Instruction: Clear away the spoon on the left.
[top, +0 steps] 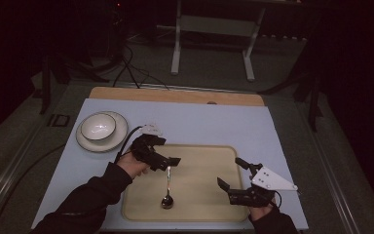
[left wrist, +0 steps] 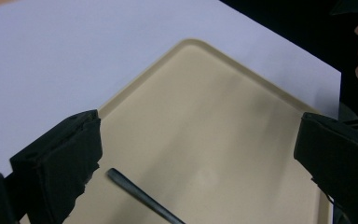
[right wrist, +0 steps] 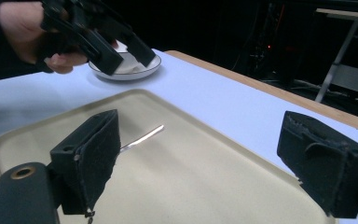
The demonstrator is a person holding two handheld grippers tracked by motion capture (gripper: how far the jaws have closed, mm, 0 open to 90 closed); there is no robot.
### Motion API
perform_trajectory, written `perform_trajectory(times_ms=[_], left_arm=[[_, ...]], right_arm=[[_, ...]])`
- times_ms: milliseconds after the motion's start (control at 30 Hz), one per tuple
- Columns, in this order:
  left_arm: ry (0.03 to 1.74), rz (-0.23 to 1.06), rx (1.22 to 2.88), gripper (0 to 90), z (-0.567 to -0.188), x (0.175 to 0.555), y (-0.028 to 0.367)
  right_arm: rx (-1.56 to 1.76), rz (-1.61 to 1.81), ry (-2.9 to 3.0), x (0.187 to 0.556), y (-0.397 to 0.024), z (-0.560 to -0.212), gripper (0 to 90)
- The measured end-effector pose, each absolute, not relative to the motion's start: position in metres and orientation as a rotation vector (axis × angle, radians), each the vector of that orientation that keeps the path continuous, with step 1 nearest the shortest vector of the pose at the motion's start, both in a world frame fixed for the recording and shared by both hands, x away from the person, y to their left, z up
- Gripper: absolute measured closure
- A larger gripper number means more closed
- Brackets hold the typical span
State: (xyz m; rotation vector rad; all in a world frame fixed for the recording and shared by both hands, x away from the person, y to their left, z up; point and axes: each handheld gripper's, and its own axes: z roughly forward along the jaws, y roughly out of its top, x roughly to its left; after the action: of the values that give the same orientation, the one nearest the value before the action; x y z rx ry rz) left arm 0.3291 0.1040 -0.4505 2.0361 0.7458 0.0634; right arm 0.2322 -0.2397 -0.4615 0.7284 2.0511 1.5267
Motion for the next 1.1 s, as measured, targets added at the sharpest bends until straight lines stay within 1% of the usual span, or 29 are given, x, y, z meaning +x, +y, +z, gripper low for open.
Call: perform_trajectory(times_ms=[400, 667, 1100], left_arm=[[0.709, 0.143, 2.008, 1.8, -0.432, 0.302, 0.127], [0.665, 0.168, 1.969, 1.8, -0.421, 0.282, 0.139], [0.663, 0.186, 1.933, 1.8, -0.424, 0.256, 0.16]], right_arm=[[0.722, 1.546, 2.056, 0.232, -0.24, -0.461, 13.4], [0.716, 1.534, 2.058, 0.231, -0.239, -0.461, 13.4], [0.712, 1.524, 2.061, 0.231, -0.238, -0.461, 13.4]])
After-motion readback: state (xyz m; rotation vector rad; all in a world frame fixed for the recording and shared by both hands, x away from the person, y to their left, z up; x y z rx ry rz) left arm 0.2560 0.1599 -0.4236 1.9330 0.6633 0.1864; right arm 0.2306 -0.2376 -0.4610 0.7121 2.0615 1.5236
